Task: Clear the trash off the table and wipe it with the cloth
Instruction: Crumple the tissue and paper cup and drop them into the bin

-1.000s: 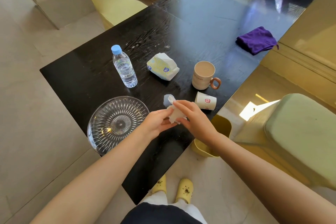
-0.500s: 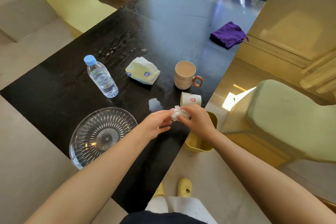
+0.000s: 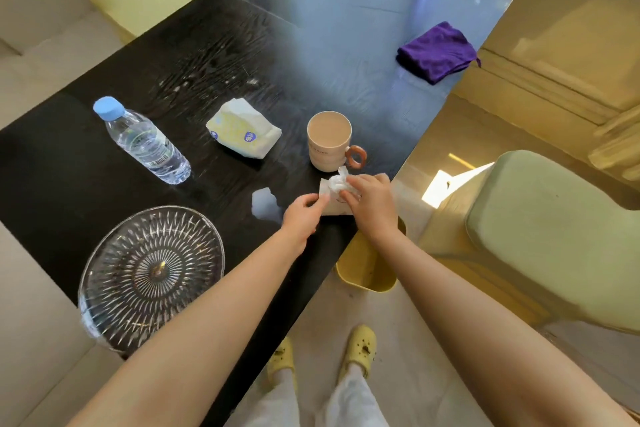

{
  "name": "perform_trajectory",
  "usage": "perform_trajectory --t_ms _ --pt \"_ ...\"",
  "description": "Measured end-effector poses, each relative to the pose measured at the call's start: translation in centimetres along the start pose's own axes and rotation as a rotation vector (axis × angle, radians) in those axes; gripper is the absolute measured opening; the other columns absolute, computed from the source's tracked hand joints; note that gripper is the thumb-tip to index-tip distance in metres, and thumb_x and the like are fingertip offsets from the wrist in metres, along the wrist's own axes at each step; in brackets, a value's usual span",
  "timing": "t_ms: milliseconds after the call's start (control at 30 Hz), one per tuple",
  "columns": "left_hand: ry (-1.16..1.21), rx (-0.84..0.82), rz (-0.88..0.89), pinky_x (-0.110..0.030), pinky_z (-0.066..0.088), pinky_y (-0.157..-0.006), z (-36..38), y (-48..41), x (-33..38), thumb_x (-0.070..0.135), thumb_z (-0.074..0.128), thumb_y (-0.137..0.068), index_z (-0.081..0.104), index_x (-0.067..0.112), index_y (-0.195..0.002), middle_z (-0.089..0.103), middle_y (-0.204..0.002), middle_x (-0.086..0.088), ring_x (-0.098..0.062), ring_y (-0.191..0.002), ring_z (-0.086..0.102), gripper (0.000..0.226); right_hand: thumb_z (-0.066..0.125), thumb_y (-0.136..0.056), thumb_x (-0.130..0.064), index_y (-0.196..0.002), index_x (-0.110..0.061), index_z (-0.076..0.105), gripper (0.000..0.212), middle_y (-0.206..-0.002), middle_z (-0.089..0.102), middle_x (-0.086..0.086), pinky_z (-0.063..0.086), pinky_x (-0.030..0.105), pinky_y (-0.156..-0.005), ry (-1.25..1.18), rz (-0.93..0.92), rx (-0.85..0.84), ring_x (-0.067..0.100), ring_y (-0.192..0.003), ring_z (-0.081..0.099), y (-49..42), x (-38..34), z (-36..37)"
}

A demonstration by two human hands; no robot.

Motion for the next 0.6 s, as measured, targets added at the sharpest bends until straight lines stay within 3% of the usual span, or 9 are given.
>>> perform_trajectory --t_ms 100,267,367,500,600 --pt "0.019 0.073 -0.023 -0.038 0.051 -0.095 0.6 -0.8 -0.6 0.044 0.057 -0.088 0.052 0.014 -0.128 0.055 -0.100 0.004 -0.014 -0.092 0.052 0.050 0.058 -0.092 -0.029 -0.123 -0.022 0.064 0.032 -0.127 0.064 0.001 0.042 0.039 -0.089 0.004 -0.047 -0.015 0.025 -0.110 0.049 -0.7 0.4 1.4" --pt "0.139 0.128 -0.069 -0.038 0.052 -0.094 0.9 -1.6 -1.6 0.041 0.064 -0.085 0.060 0.006 -0.118 0.063 -0.111 -0.007 -0.020 -0.102 0.059 0.048 0.059 -0.091 -0.029 -0.120 -0.022 0.066 0.031 -0.123 0.067 -0.001 0.037 0.030 -0.084 -0.035 -0.117 0.008 0.023 -0.108 0.051 -0.4 1.1 2.2" --pt "0.281 0.107 -0.095 -0.035 0.052 -0.091 1.6 -1.4 -1.5 0.028 0.065 -0.087 0.060 0.003 -0.117 0.065 -0.110 -0.010 -0.023 -0.106 0.061 0.040 0.061 -0.090 -0.029 -0.120 -0.022 0.066 0.032 -0.125 0.065 -0.002 0.042 0.035 -0.087 -0.108 -0.133 -0.018 0.022 -0.109 0.049 0.2 2.0 2.4" --pt "0.311 0.084 -0.079 -0.033 0.053 -0.088 2.5 -1.0 -0.5 0.018 0.065 -0.087 0.063 0.004 -0.109 0.067 -0.105 -0.010 -0.020 -0.098 0.064 0.025 0.055 -0.092 -0.033 -0.124 -0.025 0.063 0.034 -0.131 0.059 -0.007 0.036 0.030 -0.096 -0.356 -0.031 -0.154 0.015 -0.118 0.043 0.2 3.7 3.0" --pt "0.173 0.078 -0.011 -0.028 0.053 -0.082 3.2 -0.4 0.5 0.016 0.065 -0.087 0.066 0.005 -0.101 0.067 -0.097 -0.007 -0.018 -0.095 0.063 0.018 0.056 -0.092 -0.034 -0.114 -0.021 0.069 0.029 -0.118 0.064 -0.006 0.050 0.035 -0.095 -0.516 0.060 -0.210 0.009 -0.108 0.055 -0.1 5.6 1.8"
Point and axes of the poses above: each hand's wrist, its own y-axis away from the middle knuckle, its own z-axis out of the palm, x = y × z, the point moved 9 cm from there along -y, towards the middle knuckle
